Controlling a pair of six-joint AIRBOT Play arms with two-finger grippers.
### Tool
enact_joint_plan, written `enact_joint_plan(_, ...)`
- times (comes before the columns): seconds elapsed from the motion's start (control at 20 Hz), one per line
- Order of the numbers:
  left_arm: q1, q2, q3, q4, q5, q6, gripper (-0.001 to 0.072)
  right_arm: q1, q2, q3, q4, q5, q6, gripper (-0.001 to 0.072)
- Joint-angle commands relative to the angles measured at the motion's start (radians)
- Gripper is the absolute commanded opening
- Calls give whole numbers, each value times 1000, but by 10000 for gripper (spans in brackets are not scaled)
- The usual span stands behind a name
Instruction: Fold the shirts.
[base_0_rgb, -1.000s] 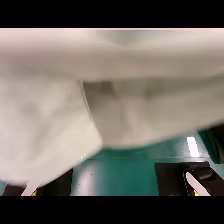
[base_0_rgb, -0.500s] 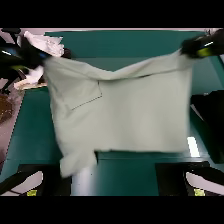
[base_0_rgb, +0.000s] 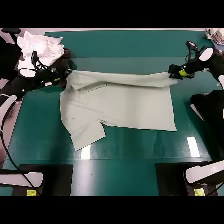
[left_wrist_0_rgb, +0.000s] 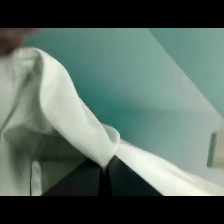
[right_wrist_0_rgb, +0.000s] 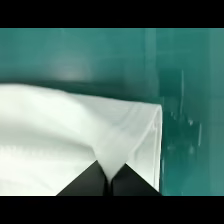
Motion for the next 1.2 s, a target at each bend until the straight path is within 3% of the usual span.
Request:
enact_joint_plan(0.0, -3, -18, 18, -4, 125, 6, 28, -44, -65, 69, 80, 2, -69, 13)
enact_joint_plan(0.35, 45, -28, 130, -6, 132, -1, 27, -41, -127, 164, 188, 58, -69, 15)
enact_joint_plan(0.55, 58, -63, 138, -2, 30, 0, 28, -14, -169, 164, 216, 90, -82, 16)
enact_joint_plan(0.8, 58, -81, 138, 20, -18, 20, 30, 39, -182, 163, 196, 19, -88, 20)
enact_joint_plan(0.85, 58, -80, 138, 20, -27, 27, 88, 41, -182, 163, 197, 10, -88, 39)
enact_joint_plan(0.9, 58, -80, 138, 19, -43, 26, 353, 45, -182, 163, 196, 12, -88, 161)
enact_joint_plan(0.95, 66, -79, 138, 18, -72, 26, 513, 43, -182, 164, 197, 25, -87, 349)
enact_joint_plan(1.0, 80, -76, 139, 14, -111, 26, 521, 36, -181, 164, 196, 51, -88, 383)
enact_joint_plan(1.15, 169, -67, 199, 17, -321, 43, 551, -9, -177, 164, 196, 142, -89, 384)
